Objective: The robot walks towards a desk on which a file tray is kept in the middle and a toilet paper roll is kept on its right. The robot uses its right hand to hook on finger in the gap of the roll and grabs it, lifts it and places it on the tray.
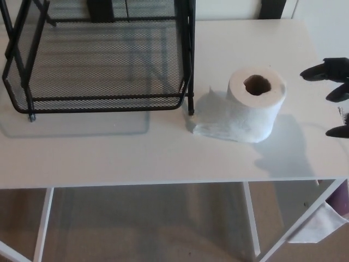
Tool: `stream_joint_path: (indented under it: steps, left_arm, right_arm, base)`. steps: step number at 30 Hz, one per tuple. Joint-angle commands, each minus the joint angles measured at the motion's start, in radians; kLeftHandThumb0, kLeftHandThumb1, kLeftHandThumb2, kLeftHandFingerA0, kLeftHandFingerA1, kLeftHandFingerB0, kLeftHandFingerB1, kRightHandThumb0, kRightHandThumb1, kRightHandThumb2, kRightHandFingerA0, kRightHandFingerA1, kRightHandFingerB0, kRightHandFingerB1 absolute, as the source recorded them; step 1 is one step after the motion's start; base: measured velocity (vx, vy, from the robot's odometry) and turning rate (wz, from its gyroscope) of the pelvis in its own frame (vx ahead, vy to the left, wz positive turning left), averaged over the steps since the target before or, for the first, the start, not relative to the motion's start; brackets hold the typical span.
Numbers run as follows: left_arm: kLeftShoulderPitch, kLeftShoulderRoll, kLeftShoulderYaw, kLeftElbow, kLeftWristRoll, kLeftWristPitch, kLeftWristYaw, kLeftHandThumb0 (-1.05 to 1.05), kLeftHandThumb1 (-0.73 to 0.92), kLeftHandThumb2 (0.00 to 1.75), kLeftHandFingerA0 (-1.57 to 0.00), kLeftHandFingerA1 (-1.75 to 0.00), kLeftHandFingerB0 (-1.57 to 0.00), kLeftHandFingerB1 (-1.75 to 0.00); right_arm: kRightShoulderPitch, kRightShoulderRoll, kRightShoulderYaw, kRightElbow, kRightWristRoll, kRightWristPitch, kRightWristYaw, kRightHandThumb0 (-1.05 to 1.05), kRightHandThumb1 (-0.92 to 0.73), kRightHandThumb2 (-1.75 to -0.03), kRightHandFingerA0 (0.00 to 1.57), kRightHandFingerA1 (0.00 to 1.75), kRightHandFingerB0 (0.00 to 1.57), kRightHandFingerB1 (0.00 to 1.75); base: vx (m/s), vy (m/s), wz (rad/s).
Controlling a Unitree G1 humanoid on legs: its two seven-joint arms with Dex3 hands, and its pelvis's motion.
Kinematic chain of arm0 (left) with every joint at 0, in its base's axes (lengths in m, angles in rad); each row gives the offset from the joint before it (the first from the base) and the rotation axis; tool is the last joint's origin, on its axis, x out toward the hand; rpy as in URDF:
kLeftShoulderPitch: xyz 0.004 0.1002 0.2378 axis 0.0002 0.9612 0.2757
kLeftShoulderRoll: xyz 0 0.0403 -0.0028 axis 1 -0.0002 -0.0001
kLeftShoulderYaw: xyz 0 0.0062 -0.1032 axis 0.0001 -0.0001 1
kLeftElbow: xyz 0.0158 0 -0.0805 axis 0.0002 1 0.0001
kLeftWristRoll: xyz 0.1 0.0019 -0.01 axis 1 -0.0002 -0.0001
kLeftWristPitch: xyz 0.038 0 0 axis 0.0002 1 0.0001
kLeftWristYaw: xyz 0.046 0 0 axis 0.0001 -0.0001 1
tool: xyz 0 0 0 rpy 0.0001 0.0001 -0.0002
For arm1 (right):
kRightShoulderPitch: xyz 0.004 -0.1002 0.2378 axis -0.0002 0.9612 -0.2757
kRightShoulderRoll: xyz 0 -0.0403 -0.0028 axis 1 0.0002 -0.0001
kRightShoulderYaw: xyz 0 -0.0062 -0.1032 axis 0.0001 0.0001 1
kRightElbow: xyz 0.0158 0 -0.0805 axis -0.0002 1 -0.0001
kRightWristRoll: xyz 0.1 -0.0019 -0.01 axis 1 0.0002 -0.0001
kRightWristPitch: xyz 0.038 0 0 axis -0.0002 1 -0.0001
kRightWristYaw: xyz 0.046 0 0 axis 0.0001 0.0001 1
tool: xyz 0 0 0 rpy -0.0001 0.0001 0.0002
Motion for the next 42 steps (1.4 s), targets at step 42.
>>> stream_joint_path:
  steps: [42]
  left_arm:
    - [-0.01,0.027,-0.138,-0.006,0.064,-0.03,-0.022,-1.05,0.78,0.94,-0.21,-1.21,0.0,-1.09]
  right_arm:
    - [-0.107,0.119,0.098,0.017,-0.216,-0.008,0.067,-0.52,-0.6,-0.58,0.29,0.43,0.12,0.3]
  base:
    - [0.0,0.0,0.0]
